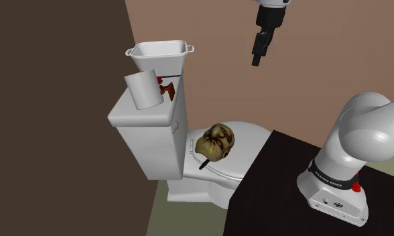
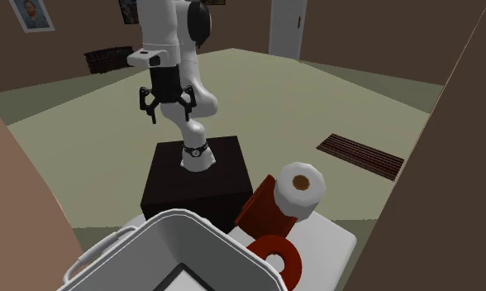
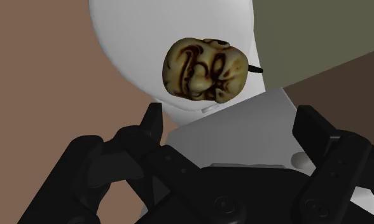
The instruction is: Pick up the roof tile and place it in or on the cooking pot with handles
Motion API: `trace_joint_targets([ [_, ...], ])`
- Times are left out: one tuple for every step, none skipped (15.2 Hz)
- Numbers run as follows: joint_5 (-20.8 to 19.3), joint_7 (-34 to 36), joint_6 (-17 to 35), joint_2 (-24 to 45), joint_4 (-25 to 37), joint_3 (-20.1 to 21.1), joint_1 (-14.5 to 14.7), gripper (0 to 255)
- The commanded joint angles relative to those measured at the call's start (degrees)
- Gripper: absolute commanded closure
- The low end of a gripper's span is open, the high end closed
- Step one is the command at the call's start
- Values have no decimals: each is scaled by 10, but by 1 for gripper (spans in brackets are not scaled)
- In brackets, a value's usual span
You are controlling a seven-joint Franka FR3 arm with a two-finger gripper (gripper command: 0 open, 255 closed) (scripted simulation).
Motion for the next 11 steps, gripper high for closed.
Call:
trace_joint_targets([
  [0, 0, 0, 0, 0, 0, 0, 0],
  [25, 16, 13, 12, -3, -6, 1, 0],
  [50, 31, 27, 24, -7, -13, 2, 0],
  [75, 44, 42, 37, -11, -20, 4, 0],
  [101, 57, 58, 49, -15, -26, 6, 0],
  [127, 69, 74, 62, -18, -33, 10, 0],
  [155, 79, 91, 75, -22, -39, 13, 0],
  [183, 88, 108, 88, -26, -46, 18, 0],
  [212, 96, 125, 101, -29, -52, 22, 0],
  [242, 102, 143, 115, -32, -58, 28, 0],
  [273, 107, 161, 129, -34, -65, 34, 0],
])
